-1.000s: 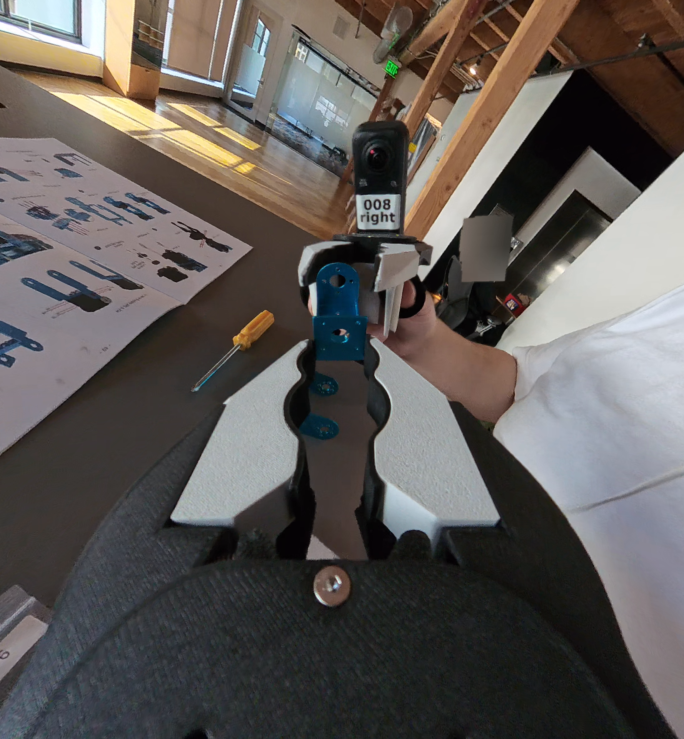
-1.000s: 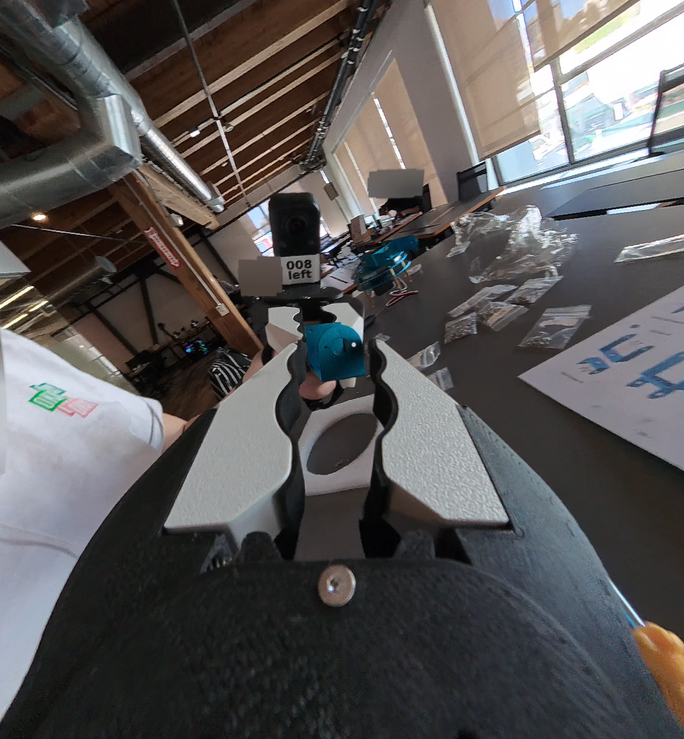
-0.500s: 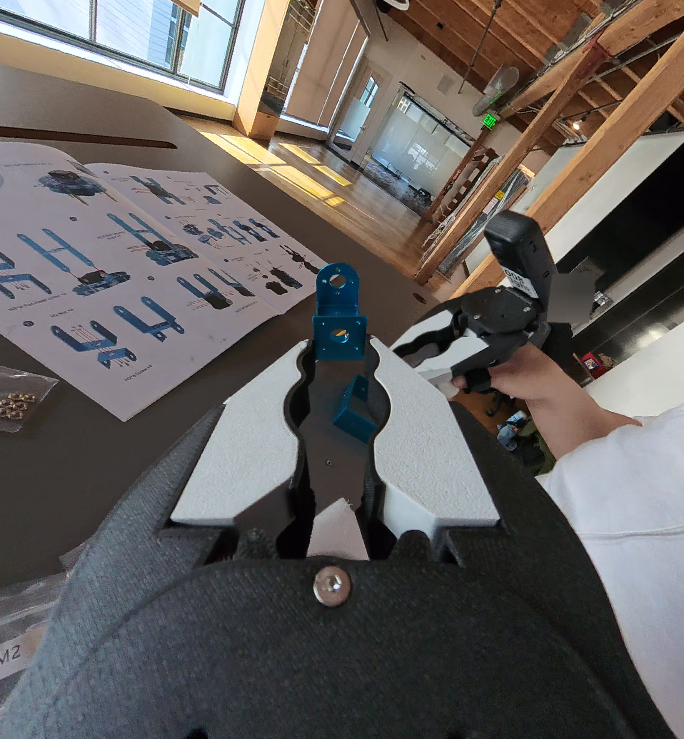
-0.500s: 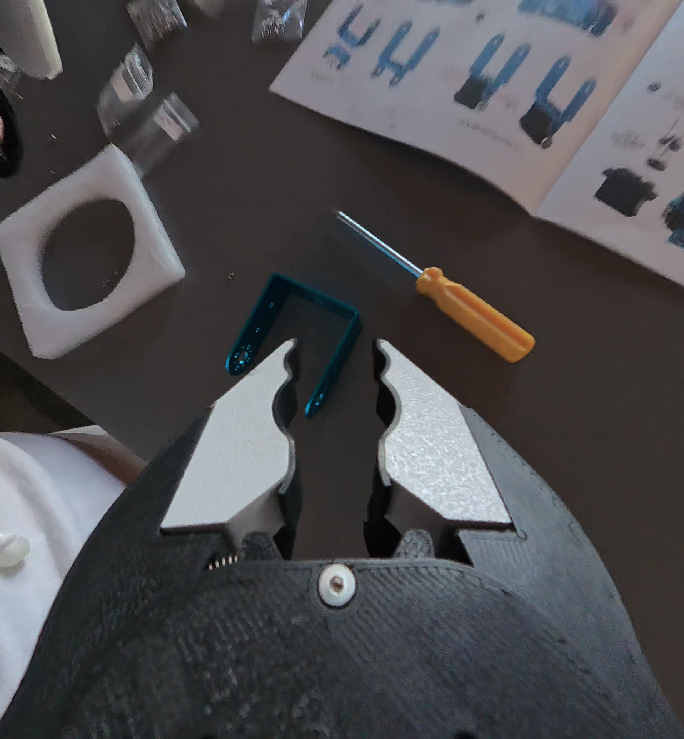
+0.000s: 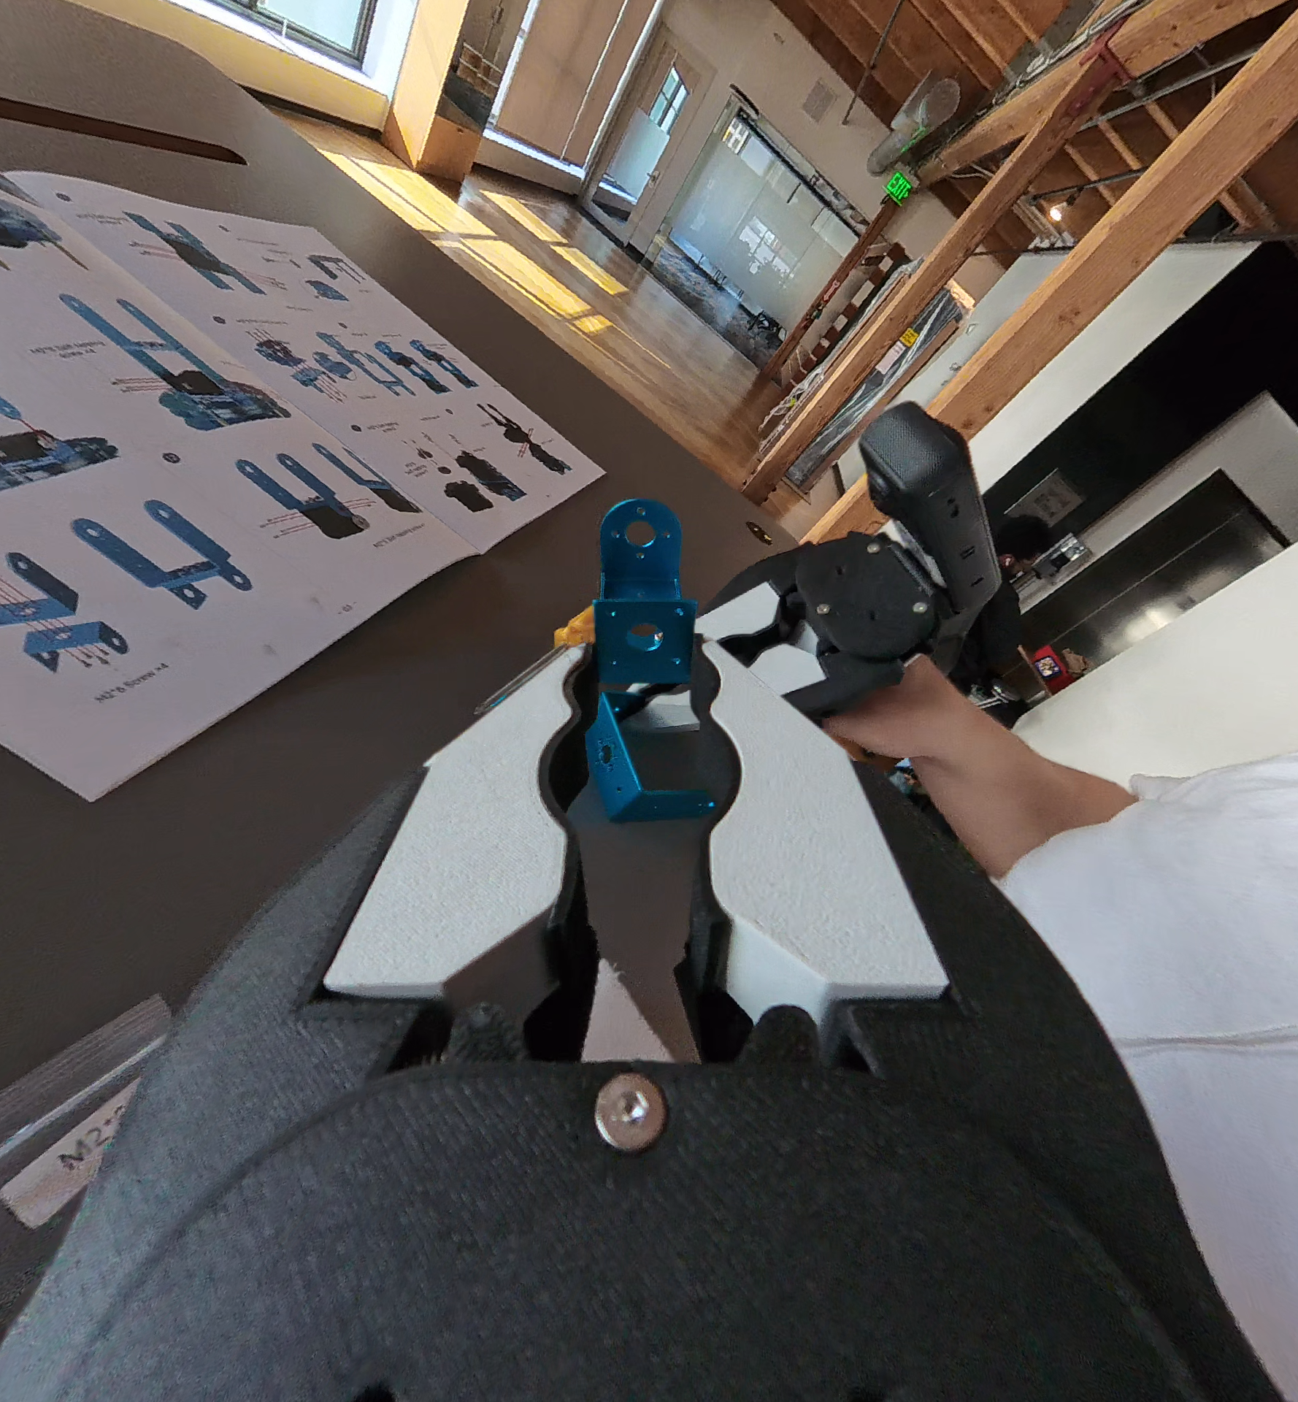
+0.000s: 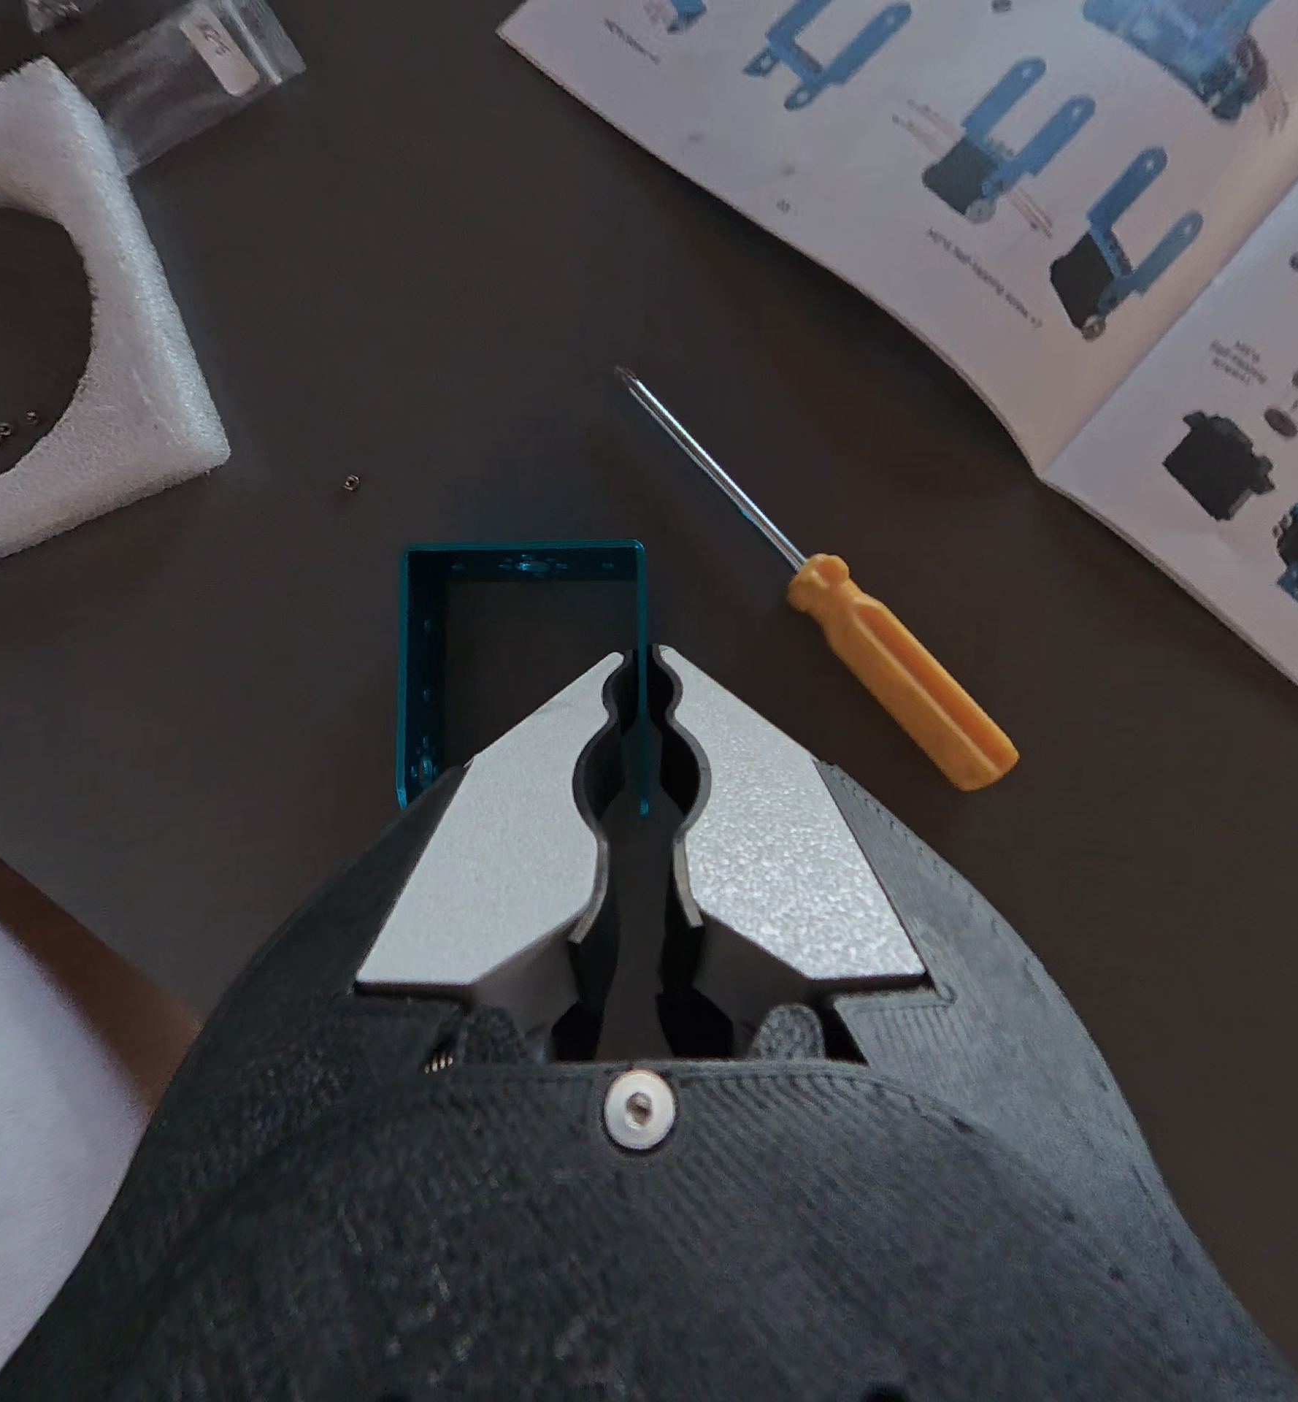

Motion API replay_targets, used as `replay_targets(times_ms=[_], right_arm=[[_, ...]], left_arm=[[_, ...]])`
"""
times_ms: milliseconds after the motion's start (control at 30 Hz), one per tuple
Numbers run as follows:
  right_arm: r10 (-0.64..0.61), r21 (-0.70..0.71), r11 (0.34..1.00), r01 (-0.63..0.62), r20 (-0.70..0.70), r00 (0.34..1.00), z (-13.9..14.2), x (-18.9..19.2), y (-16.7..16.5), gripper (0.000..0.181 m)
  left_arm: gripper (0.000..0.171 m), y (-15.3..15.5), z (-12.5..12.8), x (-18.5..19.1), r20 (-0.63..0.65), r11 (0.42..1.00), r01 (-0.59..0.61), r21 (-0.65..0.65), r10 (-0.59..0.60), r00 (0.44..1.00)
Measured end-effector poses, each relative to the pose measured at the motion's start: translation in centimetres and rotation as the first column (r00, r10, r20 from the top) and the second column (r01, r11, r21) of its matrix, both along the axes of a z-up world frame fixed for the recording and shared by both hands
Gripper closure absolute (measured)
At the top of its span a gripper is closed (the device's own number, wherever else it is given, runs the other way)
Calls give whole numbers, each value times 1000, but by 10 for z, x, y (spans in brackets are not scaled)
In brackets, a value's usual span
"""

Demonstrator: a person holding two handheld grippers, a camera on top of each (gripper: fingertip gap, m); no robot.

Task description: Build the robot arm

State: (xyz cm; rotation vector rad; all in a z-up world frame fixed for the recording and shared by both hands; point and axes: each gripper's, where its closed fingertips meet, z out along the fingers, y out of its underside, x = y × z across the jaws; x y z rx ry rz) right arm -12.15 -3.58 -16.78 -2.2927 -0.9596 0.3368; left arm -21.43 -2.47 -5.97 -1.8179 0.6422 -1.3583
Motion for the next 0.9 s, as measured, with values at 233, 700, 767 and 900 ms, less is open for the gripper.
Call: replay_targets(times_ms=[233,700,767,900], right_arm=[[133,413,911,-9,-273,953,63,-21,15,181],[296,772,557,306,-529,795,202,-15,23,181],[306,778,533,333,-544,782,211,-10,22,181],[327,782,509,360,-562,760,224,-4,20,181]], left_arm=[[149,-2,24,13,89,999,-47,-13,48,995],[149,-12,128,46,154,973,-161,165,135,979],[149,-13,133,50,141,968,-170,186,145,979],[149,-13,139,53,122,962,-188,200,166,979]])
